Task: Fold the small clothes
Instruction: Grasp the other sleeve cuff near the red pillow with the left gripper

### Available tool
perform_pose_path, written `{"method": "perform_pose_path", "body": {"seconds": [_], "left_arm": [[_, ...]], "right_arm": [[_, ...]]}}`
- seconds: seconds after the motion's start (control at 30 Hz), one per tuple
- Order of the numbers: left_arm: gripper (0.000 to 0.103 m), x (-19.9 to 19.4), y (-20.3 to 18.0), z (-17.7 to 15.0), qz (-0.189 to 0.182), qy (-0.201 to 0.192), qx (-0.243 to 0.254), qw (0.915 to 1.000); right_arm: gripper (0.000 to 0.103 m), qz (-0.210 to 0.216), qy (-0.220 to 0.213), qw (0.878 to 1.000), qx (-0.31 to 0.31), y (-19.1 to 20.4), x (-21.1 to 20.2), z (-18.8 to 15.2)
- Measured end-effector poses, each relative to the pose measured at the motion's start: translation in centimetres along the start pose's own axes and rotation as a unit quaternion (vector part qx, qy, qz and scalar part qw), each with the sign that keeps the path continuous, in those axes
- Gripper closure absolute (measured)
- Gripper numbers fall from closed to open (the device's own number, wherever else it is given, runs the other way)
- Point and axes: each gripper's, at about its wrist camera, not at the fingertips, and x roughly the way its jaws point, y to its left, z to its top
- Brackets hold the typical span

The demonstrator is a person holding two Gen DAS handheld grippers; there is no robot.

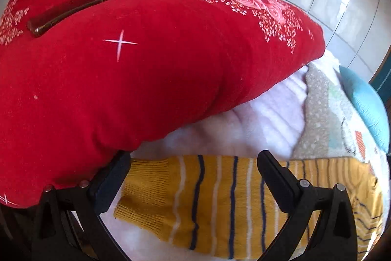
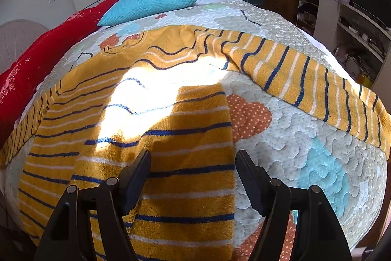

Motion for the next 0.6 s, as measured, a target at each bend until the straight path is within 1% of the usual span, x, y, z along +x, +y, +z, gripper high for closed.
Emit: {"method": "perform_pose_path", "body": {"seconds": [0.1,0.2,0.27,0.33,0.4,0.43,0.5,0.57,0.6], "left_arm": [[0.000,-1.6,1.2,-1.6,-0.015,0.000,-0.013,0.9998],[0.000,-2.7,2.5,-3.8,-0.026,0.016,-0.027,0.9992],[0.000,-3.1,3.6,-5.3,-0.036,0.030,-0.047,0.9978],[0.000,-2.7,4.2,-6.4,-0.054,0.050,-0.066,0.9951],[0.000,-1.5,4.1,-6.8,-0.069,0.071,-0.073,0.9924],[0.000,-1.0,3.8,-6.9,-0.064,0.072,-0.072,0.9928],[0.000,-0.3,2.9,-6.7,-0.047,0.057,-0.068,0.9949],[0.000,0.3,2.3,-6.1,-0.042,0.046,-0.072,0.9954],[0.014,0.4,2.2,-5.6,-0.046,0.041,-0.076,0.9952]], "right_arm": [[0.022,-0.005,-0.001,1.000,-0.015,0.6,0.5,-0.4],[0.020,-0.006,-0.002,1.000,-0.015,0.6,0.9,-0.5],[0.019,-0.003,-0.004,1.000,-0.011,0.3,1.1,-0.5],[0.018,-0.002,-0.005,1.000,-0.011,0.3,1.3,-0.5],[0.017,-0.006,-0.008,1.000,-0.014,0.4,1.4,-0.6],[0.017,-0.009,-0.010,1.000,-0.017,0.6,1.5,-0.7],[0.017,-0.015,-0.012,1.000,-0.019,0.8,1.5,-0.8],[0.017,-0.018,-0.014,1.000,-0.017,0.9,1.4,-0.9],[0.017,-0.018,-0.015,1.000,-0.017,0.8,1.4,-0.9]]}}
